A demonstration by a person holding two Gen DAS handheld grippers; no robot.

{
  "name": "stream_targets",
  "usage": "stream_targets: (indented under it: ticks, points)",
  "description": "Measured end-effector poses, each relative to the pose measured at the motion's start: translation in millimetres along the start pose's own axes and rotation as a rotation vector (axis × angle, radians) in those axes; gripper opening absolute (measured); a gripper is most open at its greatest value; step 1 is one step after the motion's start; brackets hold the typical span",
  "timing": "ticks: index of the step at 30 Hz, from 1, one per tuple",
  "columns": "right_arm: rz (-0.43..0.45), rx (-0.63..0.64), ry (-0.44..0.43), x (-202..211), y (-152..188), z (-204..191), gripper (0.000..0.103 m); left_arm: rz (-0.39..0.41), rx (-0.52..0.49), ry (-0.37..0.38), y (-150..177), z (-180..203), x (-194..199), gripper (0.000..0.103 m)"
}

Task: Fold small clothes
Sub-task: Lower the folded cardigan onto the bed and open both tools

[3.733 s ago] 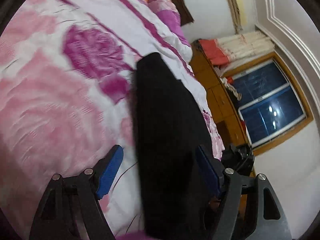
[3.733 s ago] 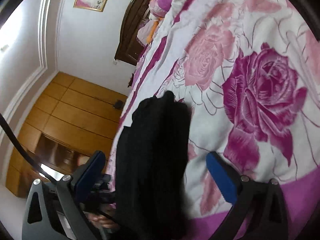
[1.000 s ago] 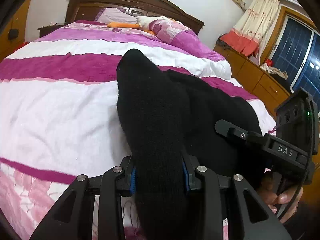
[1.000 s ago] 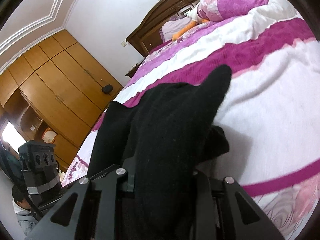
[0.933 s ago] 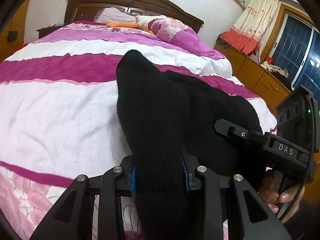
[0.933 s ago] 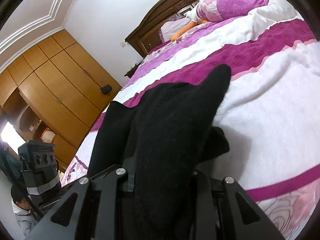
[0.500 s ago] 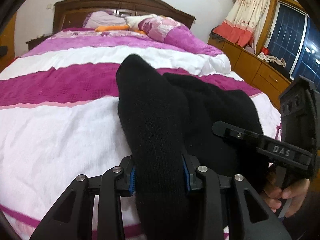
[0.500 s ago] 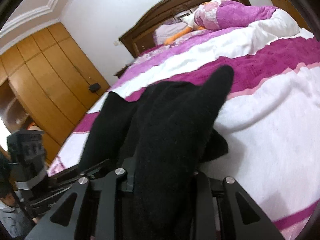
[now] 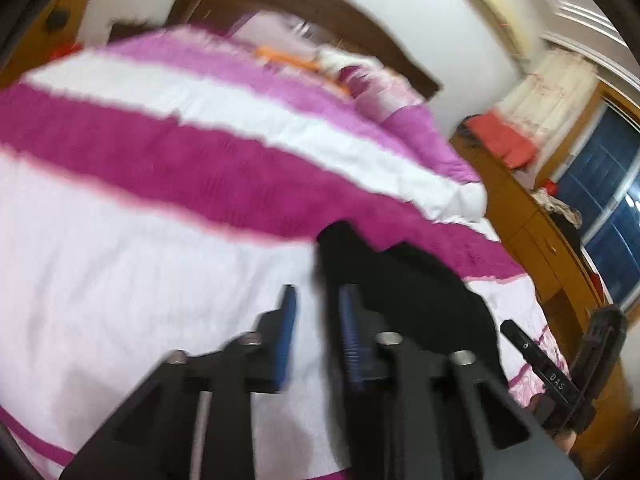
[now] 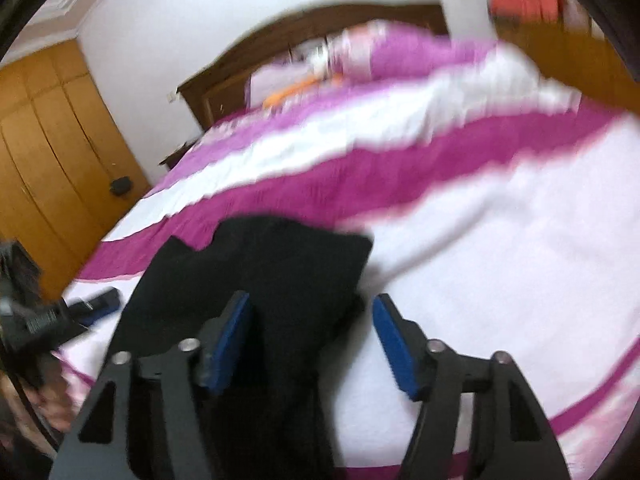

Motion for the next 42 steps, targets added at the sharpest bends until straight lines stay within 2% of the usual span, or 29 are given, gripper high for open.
stream_targets:
  ticks: [2, 3, 4, 6, 8, 10, 11, 12, 13, 14, 15, 16, 19, 21, 22, 23, 25, 28, 30, 32, 35, 39, 42]
  points:
    - [0.055, 0.128, 0.02, 16, 2, -25, 0.033, -0.019, -0.182, 0.011, 10, 31, 5, 0.0]
    - [0.05, 0.2, 0.008, 22, 10, -38, 0.029, -0.033, -0.283, -0.003, 22, 50, 7, 0.0]
    - [0.029, 0.283, 0.001, 25, 20, -52, 0.025, -0.047, -0.342, -0.027, 35, 63, 6, 0.0]
    - [0.001, 0.4, 0.026, 24, 39, -67, 0.022, -0.054, -0.422, -0.122, 67, 77, 3, 0.0]
    - [-0.074, 0.44, 0.065, 6, 54, -63, 0.018, -0.067, -0.442, -0.149, 96, 76, -6, 0.0]
    - [-0.198, 0.375, 0.153, -21, 58, -43, 0.009, -0.161, -0.444, -0.093, 113, 69, -24, 0.0]
    - [-0.227, 0.309, 0.167, -28, 54, -30, 0.006, -0.171, -0.411, -0.062, 111, 63, -25, 0.0]
    - [-0.22, 0.249, 0.198, -24, 49, -21, 0.0, -0.173, -0.381, -0.044, 108, 60, -23, 0.0]
    - [-0.201, 0.215, 0.307, -20, 43, -16, 0.002, -0.165, -0.349, -0.028, 104, 53, -18, 0.0]
    - [-0.152, 0.184, 0.457, -11, 32, -12, 0.01, -0.147, -0.324, -0.004, 98, 50, -10, 0.0]
    - [-0.118, 0.17, 0.442, -4, 25, -12, 0.01, -0.119, -0.312, 0.022, 89, 48, -1, 0.0]
    - [-0.104, 0.153, 0.378, 1, 13, -10, 0.01, -0.091, -0.304, 0.026, 78, 47, 8, 0.0]
    - [-0.148, 0.151, 0.235, -9, -17, -3, 0.021, -0.055, -0.239, 0.022, 36, 41, 11, 0.0]
    - [-0.146, 0.105, 0.122, -24, -34, 8, 0.022, -0.056, -0.218, -0.005, 7, 38, -9, 0.0]
    - [-0.155, 0.07, 0.017, -36, -44, 13, 0.022, -0.079, -0.219, 0.01, -4, 37, -24, 0.0]
    - [-0.205, 0.029, -0.124, -52, -52, 18, 0.022, -0.109, -0.226, 0.025, -12, 38, -40, 0.0]
    - [-0.259, -0.006, -0.208, -70, -54, 21, 0.021, -0.149, -0.236, -0.002, -20, 37, -68, 0.0]
    - [-0.307, 0.037, -0.146, -102, -57, 21, 0.019, -0.121, -0.263, -0.101, -17, 30, -87, 0.0]
    - [-0.338, 0.076, -0.003, -121, -53, 20, 0.012, -0.108, -0.299, -0.214, -13, 25, -99, 0.0]
    - [-0.363, 0.034, 0.006, -137, -48, 30, 0.005, -0.117, -0.253, -0.214, -10, 15, -107, 0.0]
    - [-0.339, 0.015, 0.024, -133, -45, 35, 0.003, -0.098, -0.222, -0.198, -11, 5, -99, 0.0]
    - [-0.319, 0.041, 0.096, -117, -50, 33, 0.003, -0.115, -0.217, -0.285, -10, -2, -80, 0.0]
    - [-0.314, 0.051, 0.123, -85, -58, 23, 0.003, -0.121, -0.228, -0.308, -8, 5, -57, 0.0]
Point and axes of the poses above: each gripper's, at about its wrist camera, not at the fingertips, and x roughly against the way its jaws point, z to its right, y to its underside, the point moved 3 cm from there along -x, roughly the way its jaws point, and after that the axes turned 12 degrees about -z, right-handed, at the moved point
